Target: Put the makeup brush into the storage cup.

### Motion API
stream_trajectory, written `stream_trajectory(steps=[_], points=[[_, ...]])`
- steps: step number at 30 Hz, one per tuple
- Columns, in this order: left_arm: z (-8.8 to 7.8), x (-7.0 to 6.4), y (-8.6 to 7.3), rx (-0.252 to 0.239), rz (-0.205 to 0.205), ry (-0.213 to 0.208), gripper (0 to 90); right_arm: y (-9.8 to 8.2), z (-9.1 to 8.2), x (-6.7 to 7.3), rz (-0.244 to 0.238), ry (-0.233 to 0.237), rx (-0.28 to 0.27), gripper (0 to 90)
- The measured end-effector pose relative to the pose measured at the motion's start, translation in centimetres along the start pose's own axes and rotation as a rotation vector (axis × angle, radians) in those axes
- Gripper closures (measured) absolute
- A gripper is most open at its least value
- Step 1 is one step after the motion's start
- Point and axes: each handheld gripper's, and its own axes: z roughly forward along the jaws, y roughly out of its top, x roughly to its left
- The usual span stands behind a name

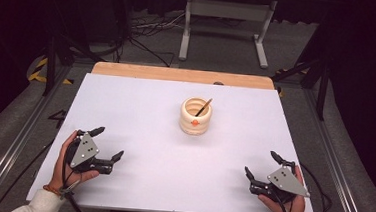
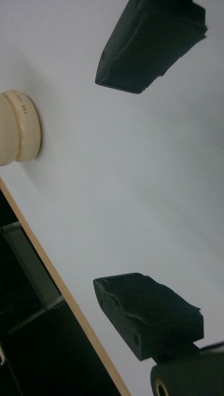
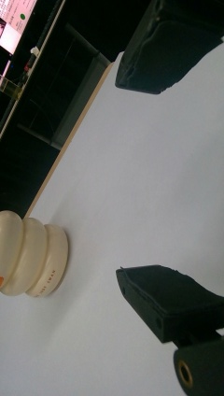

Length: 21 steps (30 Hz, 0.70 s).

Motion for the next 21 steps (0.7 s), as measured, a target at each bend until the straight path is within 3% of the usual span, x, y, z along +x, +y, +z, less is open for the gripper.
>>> stream_trajectory(steps=[6,8,19,21], points=[[-0.4,-0.1,-1.0,0.019,-0.029,0.015,6.5,0.0,0.0,0.0,0.007,0.006,-0.004,8.4],[-0.9,0.0,-1.5,0.012,-0.061,0.009,6.6,0.0,0.1,-0.1,0.008,0.007,0.001,8.5],[-2.6,-0.1,-2.8,0.011,-0.105,0.031,6.5,-0.1,0.1,-0.1,0.011,0.011,0.005,8.4],[-2.9,-0.1,-3.0,0.003,-0.136,0.025,6.5,-0.1,0.1,-0.1,0.013,0.011,0.003,8.4]])
